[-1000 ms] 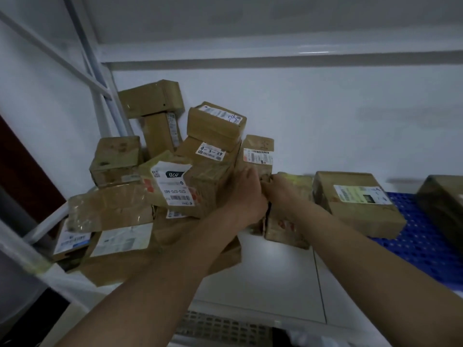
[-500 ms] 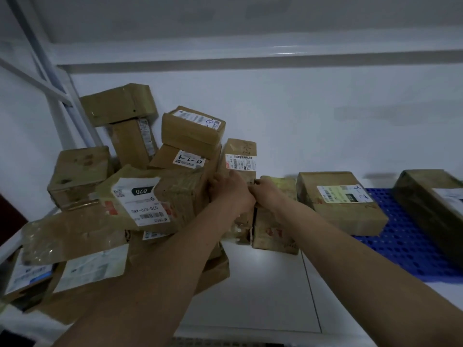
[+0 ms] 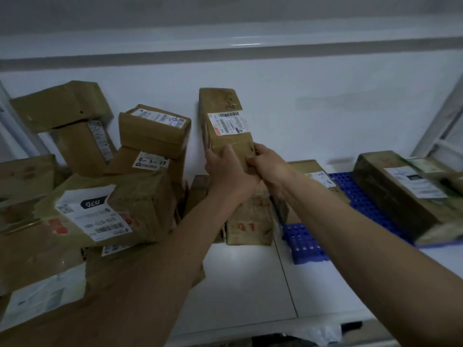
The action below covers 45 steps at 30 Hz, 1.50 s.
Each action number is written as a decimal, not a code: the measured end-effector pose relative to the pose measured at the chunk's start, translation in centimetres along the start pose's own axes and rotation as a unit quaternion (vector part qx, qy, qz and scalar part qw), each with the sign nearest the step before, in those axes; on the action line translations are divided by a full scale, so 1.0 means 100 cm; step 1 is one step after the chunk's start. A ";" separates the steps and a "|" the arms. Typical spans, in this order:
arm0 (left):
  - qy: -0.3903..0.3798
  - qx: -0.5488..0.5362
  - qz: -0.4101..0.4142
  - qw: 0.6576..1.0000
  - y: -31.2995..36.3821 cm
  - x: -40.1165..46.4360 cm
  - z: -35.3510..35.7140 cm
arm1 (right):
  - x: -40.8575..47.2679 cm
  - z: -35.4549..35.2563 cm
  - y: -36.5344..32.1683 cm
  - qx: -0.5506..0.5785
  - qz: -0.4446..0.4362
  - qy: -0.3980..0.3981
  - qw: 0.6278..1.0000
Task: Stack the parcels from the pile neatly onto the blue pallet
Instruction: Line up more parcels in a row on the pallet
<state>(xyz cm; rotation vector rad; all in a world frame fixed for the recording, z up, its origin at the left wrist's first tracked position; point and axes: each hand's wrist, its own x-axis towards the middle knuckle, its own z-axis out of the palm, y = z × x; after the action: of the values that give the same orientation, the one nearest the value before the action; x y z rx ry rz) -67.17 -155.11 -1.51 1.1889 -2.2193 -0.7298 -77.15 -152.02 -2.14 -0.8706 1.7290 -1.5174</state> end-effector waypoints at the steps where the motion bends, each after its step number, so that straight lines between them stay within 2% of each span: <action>1: -0.007 -0.017 0.006 1.000 0.007 -0.004 0.006 | -0.004 -0.010 -0.003 -0.009 0.001 0.010 1.000; 9: -0.082 -0.100 0.061 0.990 0.069 -0.033 0.072 | -0.037 -0.121 0.008 -0.025 0.018 0.048 0.998; 12: -0.098 -0.108 0.071 0.987 0.098 -0.041 0.110 | -0.043 -0.176 0.013 -0.063 0.026 0.062 0.996; 17: -0.110 -0.126 0.054 0.984 0.159 -0.052 0.179 | -0.048 -0.274 0.025 -0.077 0.047 0.067 0.994; 22: -0.122 -0.124 0.010 0.985 0.202 -0.055 0.231 | -0.044 -0.344 0.041 -0.089 0.058 0.021 0.994; 29: -0.132 -0.113 -0.045 0.984 0.214 -0.060 0.260 | -0.032 -0.379 0.066 -0.145 0.052 -0.069 0.986; 35: -0.147 -0.095 -0.078 0.981 0.198 -0.069 0.277 | -0.026 -0.380 0.086 -0.298 0.053 -0.128 0.944; 39: -0.146 -0.077 -0.076 0.983 0.193 -0.073 0.283 | -0.025 -0.373 0.090 -0.414 0.020 -0.143 0.898; 42: -0.167 -0.036 -0.049 0.984 0.192 -0.074 0.284 | -0.026 -0.368 0.090 -0.466 0.027 -0.172 0.867; 45: -0.196 -0.024 -0.055 0.979 0.190 -0.072 0.282 | -0.031 -0.364 0.087 -0.529 0.014 -0.194 0.826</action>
<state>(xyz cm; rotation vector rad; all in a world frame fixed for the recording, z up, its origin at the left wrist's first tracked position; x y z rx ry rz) -93.21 -133.95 -10.62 1.2366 -2.4435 -1.1414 -106.19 -128.66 -6.95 -1.5252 2.1794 -0.1665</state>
